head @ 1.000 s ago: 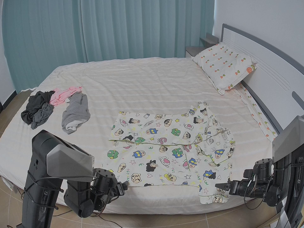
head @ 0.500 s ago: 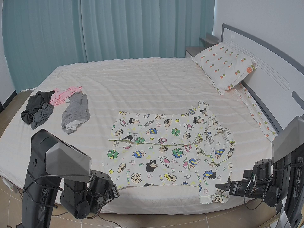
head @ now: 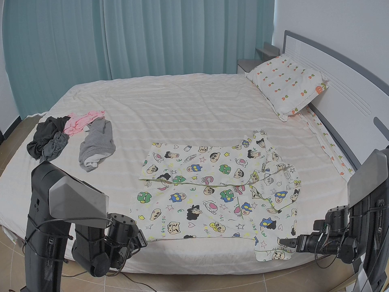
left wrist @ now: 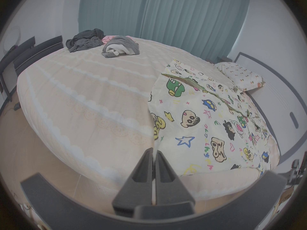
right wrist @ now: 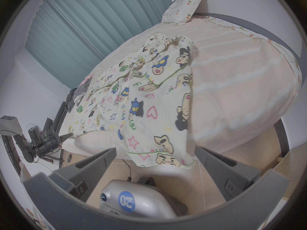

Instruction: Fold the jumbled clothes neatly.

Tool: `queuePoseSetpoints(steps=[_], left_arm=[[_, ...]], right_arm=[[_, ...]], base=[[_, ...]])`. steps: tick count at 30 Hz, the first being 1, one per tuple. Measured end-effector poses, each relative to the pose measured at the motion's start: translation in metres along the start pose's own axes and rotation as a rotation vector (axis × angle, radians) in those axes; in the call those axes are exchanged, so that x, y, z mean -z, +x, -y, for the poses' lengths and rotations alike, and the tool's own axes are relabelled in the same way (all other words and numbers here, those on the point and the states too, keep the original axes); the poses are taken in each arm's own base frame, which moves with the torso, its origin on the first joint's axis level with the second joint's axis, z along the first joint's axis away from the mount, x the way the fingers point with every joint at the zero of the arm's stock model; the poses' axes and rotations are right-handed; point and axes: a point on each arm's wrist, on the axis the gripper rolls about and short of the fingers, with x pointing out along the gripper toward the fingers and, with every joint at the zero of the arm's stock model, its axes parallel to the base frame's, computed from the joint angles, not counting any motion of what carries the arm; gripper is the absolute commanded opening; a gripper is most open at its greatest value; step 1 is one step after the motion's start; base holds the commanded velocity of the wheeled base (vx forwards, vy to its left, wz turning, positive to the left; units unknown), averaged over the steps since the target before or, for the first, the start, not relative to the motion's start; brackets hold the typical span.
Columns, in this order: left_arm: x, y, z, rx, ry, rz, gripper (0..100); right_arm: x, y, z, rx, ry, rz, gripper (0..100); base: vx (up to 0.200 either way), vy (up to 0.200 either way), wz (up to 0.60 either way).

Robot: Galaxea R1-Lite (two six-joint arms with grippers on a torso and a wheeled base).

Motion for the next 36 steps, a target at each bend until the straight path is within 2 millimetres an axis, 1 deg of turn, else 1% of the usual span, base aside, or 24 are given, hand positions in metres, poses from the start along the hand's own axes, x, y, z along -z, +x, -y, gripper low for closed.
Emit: queuePoseSetpoints(steps=[7,12,17,20,23,31,36], left_arm=[[-0.003,-0.001,0.0,0.007,-0.011,0.006,0],[-0.004,-0.001,0.001,0.01,-0.013,0.008,0],[-0.004,-0.001,0.001,0.013,-0.013,0.006,0],[-0.004,-0.001,0.001,0.016,-0.013,0.004,0],[-0.004,-0.001,0.002,0.018,-0.013,0.004,0],[-0.004,-0.001,0.002,0.018,-0.013,0.004,0],[-0.003,-0.001,0.002,0.019,-0.012,0.003,0]], right_arm=[[-0.001,0.002,0.008,0.016,0.008,0.001,100],[-0.013,0.012,0.016,-0.021,-0.017,0.048,100],[-0.016,0.02,0.02,-0.105,-0.039,0.041,100],[-0.02,0.028,0.024,-0.113,-0.062,0.055,100],[-0.019,0.034,0.027,-0.113,-0.078,0.051,100],[-0.016,0.043,0.028,-0.171,-0.103,0.029,100],[-0.018,0.052,0.023,-0.198,-0.133,0.034,100]], base=[[0.0,0.0,0.0],[0.0,0.0,0.0],[0.0,0.0,0.0],[0.0,0.0,0.0],[0.0,0.0,0.0],[0.0,0.0,0.0],[0.0,0.0,0.0]])
